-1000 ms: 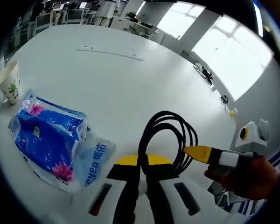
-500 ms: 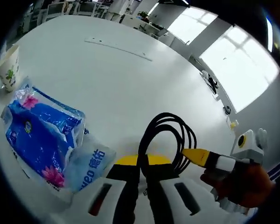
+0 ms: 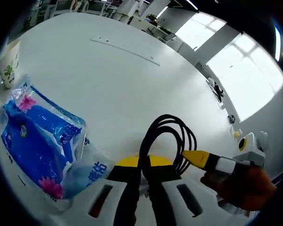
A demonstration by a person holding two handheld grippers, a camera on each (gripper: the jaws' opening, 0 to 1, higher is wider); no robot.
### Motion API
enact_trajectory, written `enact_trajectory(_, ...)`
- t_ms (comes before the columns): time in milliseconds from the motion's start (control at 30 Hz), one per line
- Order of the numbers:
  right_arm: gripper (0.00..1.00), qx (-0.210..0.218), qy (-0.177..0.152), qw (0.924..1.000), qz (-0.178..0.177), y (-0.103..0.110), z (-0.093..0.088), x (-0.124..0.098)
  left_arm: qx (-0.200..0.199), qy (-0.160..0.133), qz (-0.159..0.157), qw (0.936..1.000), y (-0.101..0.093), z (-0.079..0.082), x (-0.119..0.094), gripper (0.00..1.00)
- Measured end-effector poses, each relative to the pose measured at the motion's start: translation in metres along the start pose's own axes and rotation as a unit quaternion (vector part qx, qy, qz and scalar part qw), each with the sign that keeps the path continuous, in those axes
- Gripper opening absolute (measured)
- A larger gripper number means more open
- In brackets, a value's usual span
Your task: Arrange the tabletop items into an orderly group along one side of the table until the central work area is clear of visible clutter.
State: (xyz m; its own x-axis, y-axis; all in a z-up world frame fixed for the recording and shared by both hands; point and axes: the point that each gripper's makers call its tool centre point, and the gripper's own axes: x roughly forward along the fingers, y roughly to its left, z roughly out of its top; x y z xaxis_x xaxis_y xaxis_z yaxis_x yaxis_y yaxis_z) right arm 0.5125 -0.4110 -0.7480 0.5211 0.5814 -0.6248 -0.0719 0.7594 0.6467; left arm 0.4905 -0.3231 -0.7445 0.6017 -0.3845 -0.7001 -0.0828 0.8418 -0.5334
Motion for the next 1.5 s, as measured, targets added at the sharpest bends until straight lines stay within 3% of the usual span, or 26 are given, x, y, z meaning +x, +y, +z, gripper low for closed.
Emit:
enact_trajectory(367,0.03,-0.001,0.015,0.9998,-0.01,-0.005,-0.008,0.006,0.004,0.011,0.012,0.9999,0.007,-0.005,0.002,0.01)
enact_trajectory(833,0.06,0.031,0.001,0.9989,-0.035,-0.014,-0.008,-0.001,0.017,0.012,0.02,0.9996,0.006,-0.004,-0.006,0.02)
enact_trajectory(1200,0.1,0.015,-0.009,0.9992,-0.037,-0.003,-0.007,-0.01,0.025,0.0,0.018,0.9995,0.005,0.002,-0.019,0.03)
enact_trajectory(1500,0.12,-0.002,-0.016,0.9987,-0.048,0.005,-0.017,-0.017,0.04,-0.011,0.018,0.999,0.009,0.006,-0.036,0.03)
